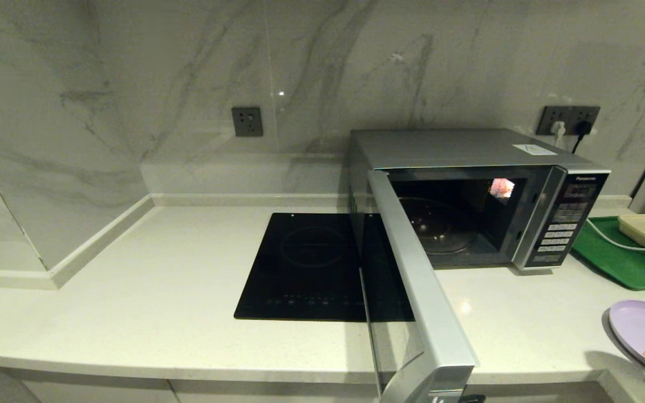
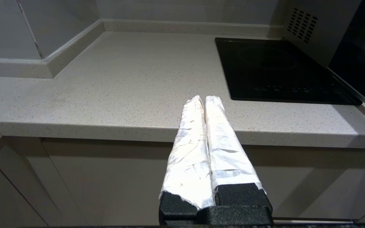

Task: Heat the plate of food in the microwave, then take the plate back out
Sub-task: Put the plate in the microwave oven

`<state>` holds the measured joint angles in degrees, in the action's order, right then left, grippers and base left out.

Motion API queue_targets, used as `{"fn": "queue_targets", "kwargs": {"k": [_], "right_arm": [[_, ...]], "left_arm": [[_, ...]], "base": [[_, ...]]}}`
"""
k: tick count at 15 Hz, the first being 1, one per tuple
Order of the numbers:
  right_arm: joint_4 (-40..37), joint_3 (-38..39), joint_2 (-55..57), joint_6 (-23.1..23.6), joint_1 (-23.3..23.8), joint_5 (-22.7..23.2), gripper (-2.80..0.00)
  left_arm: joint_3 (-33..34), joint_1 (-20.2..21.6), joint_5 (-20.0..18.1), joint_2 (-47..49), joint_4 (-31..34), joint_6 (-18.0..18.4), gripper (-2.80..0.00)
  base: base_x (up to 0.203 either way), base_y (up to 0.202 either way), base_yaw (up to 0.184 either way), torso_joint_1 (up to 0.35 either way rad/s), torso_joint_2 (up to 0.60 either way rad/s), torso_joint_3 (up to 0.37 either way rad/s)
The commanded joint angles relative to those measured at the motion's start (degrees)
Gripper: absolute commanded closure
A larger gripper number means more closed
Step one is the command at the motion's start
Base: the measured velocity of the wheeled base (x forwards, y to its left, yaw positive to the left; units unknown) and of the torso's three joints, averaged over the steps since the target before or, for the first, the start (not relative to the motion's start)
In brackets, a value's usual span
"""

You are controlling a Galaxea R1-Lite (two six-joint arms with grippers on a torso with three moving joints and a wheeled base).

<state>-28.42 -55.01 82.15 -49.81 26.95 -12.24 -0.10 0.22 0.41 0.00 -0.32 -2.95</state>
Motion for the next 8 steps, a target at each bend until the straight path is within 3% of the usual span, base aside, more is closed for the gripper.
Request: {"fn": "queue_targets", "kwargs": {"k": [1,8], "right_arm": [[-0.17,0.60,2.89,-1.57,3.64,-0.26,-2.80],[0.38,0.35,15.01,-4.90,10.71,-1.02,-2.80]], "left_arm": [[0.01,0.02,0.02,0.00,-0.03,-0.04,0.00],[0.01,0.03,0.02,-0.08,-0.03,-0.04,0.00]], "base": [[0.000,0.000,0.000,0.000,0.00,0.000],[0.000,0.000,0.000,0.000,0.00,0.000]]}}
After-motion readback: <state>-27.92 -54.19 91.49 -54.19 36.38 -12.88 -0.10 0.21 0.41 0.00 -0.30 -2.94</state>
